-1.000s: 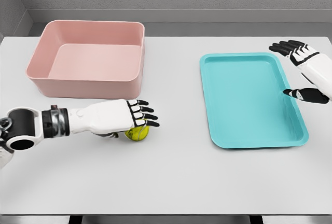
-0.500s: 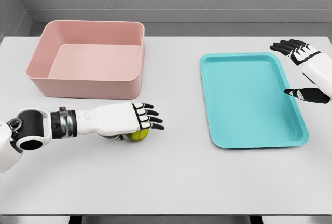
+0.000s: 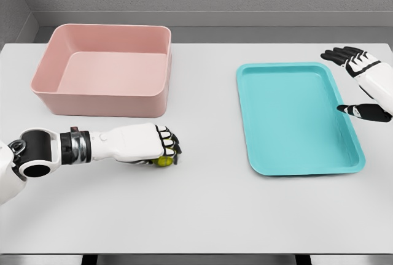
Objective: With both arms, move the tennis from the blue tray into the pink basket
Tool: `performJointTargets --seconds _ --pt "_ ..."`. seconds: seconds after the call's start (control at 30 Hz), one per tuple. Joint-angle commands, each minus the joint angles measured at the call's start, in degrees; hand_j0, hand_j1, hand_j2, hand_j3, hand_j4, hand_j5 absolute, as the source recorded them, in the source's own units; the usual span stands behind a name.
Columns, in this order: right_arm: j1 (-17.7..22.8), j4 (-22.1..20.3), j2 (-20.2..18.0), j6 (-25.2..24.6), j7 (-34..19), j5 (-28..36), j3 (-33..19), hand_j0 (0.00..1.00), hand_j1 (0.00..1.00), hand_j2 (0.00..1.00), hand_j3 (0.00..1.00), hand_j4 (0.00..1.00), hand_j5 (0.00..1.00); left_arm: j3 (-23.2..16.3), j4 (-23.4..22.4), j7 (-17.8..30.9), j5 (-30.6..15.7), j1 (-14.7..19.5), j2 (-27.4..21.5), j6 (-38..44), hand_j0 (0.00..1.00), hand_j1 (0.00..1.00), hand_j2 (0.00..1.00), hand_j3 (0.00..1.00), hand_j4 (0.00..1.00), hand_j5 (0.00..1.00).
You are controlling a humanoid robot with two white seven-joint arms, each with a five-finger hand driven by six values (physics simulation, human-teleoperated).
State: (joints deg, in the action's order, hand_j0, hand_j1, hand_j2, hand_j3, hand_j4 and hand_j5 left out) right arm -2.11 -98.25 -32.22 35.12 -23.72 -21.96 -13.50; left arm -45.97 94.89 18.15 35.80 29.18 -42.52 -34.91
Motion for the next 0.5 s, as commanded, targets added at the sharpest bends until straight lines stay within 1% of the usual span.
performJointTargets --seconds 0.0,0.07,0.2,0.33,0.47 --pt "0.1 0.0 -0.1 -0.1 0.1 0.4 -0.1 1.0 1.0 1.0 1.0 1.0 1.0 -0.1 -0.1 0.4 0.2 0.0 0.0 -0.1 0.42 0.42 0.42 0.42 0.42 0.42" --pt "0.8 -0.1 0.0 -0.1 0.1 0.4 -1.1 1.0 1.0 1.0 1.0 1.0 1.0 0.0 0.0 0.4 0.1 0.0 -0.1 -0.1 0.43 0.43 0.43 0.43 0.43 0.43" --pt "0.8 -0.1 0.0 -0.1 0.1 1.2 -1.2 1.0 1.0 1.0 1.0 1.0 1.0 0.0 0.5 0.4 -0.3 0.4 -0.8 -0.1 0.43 0.43 0.43 0.43 0.43 0.43" --pt "0.8 -0.1 0.0 -0.1 0.1 1.2 -1.2 1.0 1.0 1.0 1.0 1.0 1.0 0.1 0.7 0.4 -1.2 1.8 -1.2 -0.1 0.44 0.44 0.44 0.44 0.44 0.44" --pt "1.0 -0.1 0.0 -0.1 0.1 1.3 -1.2 1.0 1.0 1.0 1.0 1.0 1.0 0.0 0.7 0.4 -2.8 3.8 -1.4 -0.1 0.44 0.44 0.44 0.44 0.44 0.44"
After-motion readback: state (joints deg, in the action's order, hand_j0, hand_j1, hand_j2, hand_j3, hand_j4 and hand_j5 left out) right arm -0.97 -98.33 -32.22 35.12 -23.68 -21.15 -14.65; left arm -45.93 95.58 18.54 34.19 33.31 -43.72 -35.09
